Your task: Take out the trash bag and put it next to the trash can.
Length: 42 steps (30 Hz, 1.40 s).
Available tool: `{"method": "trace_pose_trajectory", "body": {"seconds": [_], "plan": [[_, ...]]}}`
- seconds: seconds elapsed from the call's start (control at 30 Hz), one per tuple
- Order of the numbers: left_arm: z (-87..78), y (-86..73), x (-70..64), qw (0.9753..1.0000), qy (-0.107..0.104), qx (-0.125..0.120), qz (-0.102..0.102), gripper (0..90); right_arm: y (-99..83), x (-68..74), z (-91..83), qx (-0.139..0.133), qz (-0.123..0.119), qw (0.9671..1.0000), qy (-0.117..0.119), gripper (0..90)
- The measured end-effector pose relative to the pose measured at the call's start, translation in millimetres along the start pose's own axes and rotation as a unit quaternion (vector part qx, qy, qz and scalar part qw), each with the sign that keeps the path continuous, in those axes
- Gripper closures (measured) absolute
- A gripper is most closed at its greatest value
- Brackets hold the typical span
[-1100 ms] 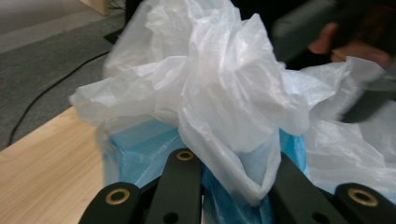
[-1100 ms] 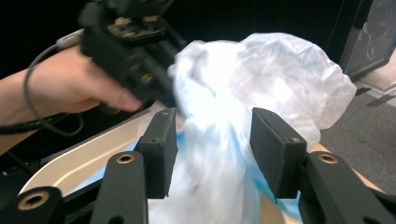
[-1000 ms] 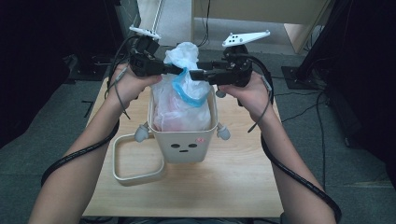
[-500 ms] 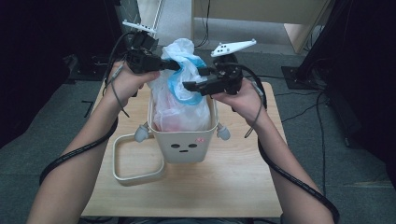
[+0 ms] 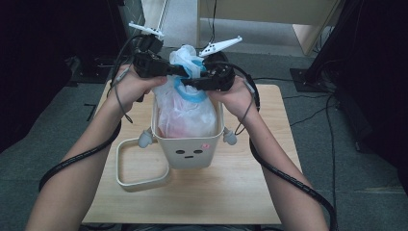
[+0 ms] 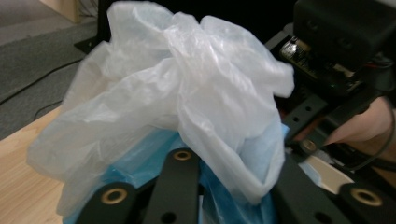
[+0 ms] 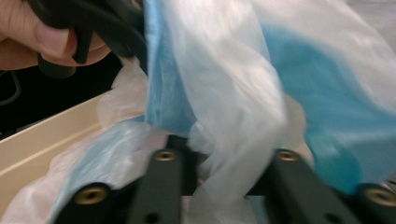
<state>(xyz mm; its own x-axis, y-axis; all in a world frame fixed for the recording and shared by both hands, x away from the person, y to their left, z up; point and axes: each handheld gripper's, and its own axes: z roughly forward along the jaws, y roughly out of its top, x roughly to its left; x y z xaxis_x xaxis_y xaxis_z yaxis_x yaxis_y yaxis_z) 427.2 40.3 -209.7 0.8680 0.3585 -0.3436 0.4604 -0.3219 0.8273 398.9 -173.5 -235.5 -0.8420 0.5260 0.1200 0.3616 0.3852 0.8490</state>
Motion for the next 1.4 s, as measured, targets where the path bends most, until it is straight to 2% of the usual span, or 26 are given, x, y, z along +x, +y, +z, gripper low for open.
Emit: {"method": "trace_pose_trajectory", "body": {"seconds": [0.03,0.1,0.17,0.27,0.4,0.47,0.53,0.57,0.73,0.8,0.83,0.87,0.93,1.03,1.1,1.17,1.27,1.37,1.4], "plan": [[-2.5,-0.1,-0.1,1.0,0.005,-0.001,0.005,72.8,0.5,-1.3,-1.6,0.002,0.012,0.9999,0.002,86.1],[-7.1,-1.6,-1.1,0.9998,0.015,-0.002,0.013,66.7,1.0,-5.4,-4.8,0.006,0.038,0.9992,0.009,87.8],[-10.9,-4.9,-2.9,0.999,0.032,-0.003,0.031,57.5,1.9,-8.3,-10.4,0.001,0.047,0.9989,0.008,88.3],[-17.8,-10.2,-4.4,0.998,0.044,-0.017,0.041,48.6,5.4,-11.2,-22.9,-0.024,0.055,0.9982,-0.003,88.4],[-24.9,-15.0,-3.6,0.997,0.05,-0.036,0.046,40.0,11.6,-18.9,-43.3,-0.065,0.077,0.9948,-0.013,88.6],[-23.5,-17.1,-3.4,0.997,0.046,-0.033,0.052,37.7,14.4,-22.5,-51.9,-0.083,0.087,0.9923,-0.027,88.6],[-17.2,-18.7,-4.9,0.9971,0.038,-0.028,0.059,36.4,18.0,-24.5,-56.4,-0.091,0.094,0.9906,-0.039,88.6],[-13.3,-19.0,-6.1,0.997,0.035,-0.022,0.065,35.6,19.8,-24.9,-56.8,-0.095,0.097,0.9901,-0.035,88.6],[10.9,-19.1,-13.9,0.9968,0.007,0.009,0.079,32.8,25.0,-19.4,-46.5,-0.088,0.089,0.9917,-0.028,88.6],[19.4,-19.3,-16.4,0.9962,-0.003,0.026,0.082,35.7,25.6,-17.1,-41.1,-0.084,0.089,0.9923,-0.021,88.6],[21.9,-19.3,-17.7,0.996,-0.007,0.033,0.083,41.1,25.8,-16.1,-38.7,-0.081,0.088,0.9926,-0.02,88.6],[23.1,-19.2,-18.6,0.9959,-0.014,0.039,0.081,47.6,25.7,-15.6,-36.4,-0.079,0.087,0.9929,-0.02,88.5],[22.8,-19.3,-20.2,0.995,-0.024,0.048,0.084,66.9,24.8,-15.2,-33.7,-0.073,0.084,0.9936,-0.021,88.4],[16.3,-18.7,-18.4,0.9949,-0.064,0.042,0.065,82.1,20.6,-19.2,-31.9,-0.062,0.084,0.9943,-0.021,88.1],[7.5,-17.3,-15.7,0.995,-0.074,0.018,0.065,86.0,15.2,-23.3,-30.0,-0.054,0.088,0.9945,-0.015,88.1],[-0.2,-15.4,-9.9,0.996,-0.072,-0.006,0.052,87.0,8.5,-26.1,-26.0,-0.041,0.094,0.9947,0.0,88.4],[-1.9,-15.6,-1.0,0.9973,-0.064,-0.017,0.034,87.5,0.9,-23.6,-16.8,-0.021,0.092,0.9952,0.025,88.6],[2.4,-17.5,4.9,0.9982,-0.056,-0.016,0.015,87.6,-2.6,-21.0,-12.0,-0.005,0.086,0.9959,0.028,87.2],[3.2,-17.7,5.9,0.9984,-0.051,-0.018,0.011,87.6,-3.5,-22.3,-12.5,-0.003,0.089,0.9957,0.024,83.8]]}}
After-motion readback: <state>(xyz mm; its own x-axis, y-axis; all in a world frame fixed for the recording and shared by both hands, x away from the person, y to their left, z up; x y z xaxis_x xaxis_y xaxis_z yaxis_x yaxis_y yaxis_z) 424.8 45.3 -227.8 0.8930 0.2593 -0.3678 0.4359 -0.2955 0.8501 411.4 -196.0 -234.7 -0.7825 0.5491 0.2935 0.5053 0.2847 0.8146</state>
